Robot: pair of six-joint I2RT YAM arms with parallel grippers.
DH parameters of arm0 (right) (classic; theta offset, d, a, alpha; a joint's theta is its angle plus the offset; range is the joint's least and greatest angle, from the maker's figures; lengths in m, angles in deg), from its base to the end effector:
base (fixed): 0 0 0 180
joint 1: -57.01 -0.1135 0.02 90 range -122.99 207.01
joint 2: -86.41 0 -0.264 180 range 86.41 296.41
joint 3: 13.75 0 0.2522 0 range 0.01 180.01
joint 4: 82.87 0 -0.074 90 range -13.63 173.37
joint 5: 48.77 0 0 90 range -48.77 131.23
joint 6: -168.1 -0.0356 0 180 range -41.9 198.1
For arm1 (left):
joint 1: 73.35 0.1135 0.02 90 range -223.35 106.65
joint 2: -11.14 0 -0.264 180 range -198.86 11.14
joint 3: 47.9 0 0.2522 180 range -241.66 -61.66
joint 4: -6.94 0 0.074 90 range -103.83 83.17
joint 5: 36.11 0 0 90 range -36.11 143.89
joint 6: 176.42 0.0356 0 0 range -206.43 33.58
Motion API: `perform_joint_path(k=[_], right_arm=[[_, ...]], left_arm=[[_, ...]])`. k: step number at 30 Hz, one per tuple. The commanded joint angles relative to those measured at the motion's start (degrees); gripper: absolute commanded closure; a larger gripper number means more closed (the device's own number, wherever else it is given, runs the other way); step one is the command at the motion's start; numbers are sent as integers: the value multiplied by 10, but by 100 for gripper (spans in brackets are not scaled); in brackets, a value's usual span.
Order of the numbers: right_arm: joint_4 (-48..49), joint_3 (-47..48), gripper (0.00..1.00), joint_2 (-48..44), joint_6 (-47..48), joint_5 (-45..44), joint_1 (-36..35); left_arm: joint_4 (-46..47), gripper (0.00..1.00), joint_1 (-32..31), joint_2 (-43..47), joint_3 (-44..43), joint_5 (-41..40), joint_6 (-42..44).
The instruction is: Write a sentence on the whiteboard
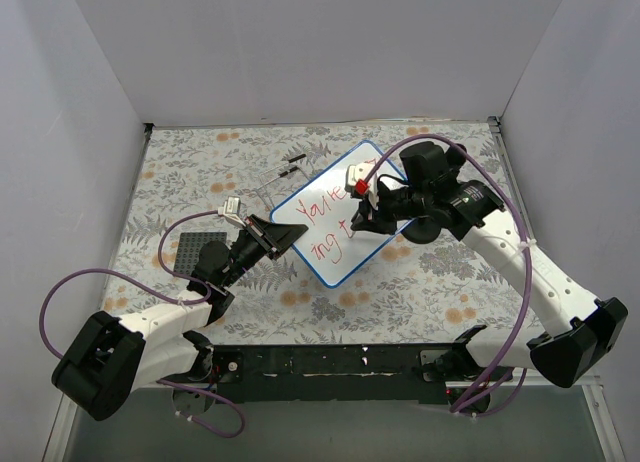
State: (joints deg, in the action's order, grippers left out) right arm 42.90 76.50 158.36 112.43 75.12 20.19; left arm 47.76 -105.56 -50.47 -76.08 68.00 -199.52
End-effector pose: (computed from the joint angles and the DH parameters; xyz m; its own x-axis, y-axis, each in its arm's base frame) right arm 0.1974 0.1726 0.3829 0.0965 -0.5126 -0.8532 -0.9742 0.1270 -0.1865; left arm 0.1752 -0.1207 0.2208 -0.7063 -0.6094 0.3602 -0.1830 -0.3344 -0.9245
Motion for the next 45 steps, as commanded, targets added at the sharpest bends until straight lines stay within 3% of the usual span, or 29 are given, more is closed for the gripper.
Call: perform_joint_path(k=[1,6,10,14,21,45], right_arm=[[-1,33,99,6,1,-37,7],[-12,86,99,25,1,-14,11],[-33,139,99,37,-6,55,18],[-27,122,99,27,-12,92,46],[-3,69,99,1,-11,93,65],[9,83,99,39,1,96,49]], left_arm=[[74,100,1,27,-21,-3,-48],[76,100,1,25,-18,-2,-49],[74,100,1,27,-12,-2,-47],[64,100,1,40,-8,-6,-43],[73,100,1,41,-3,-8,-48],[93,100,1,25,-14,0,-58]])
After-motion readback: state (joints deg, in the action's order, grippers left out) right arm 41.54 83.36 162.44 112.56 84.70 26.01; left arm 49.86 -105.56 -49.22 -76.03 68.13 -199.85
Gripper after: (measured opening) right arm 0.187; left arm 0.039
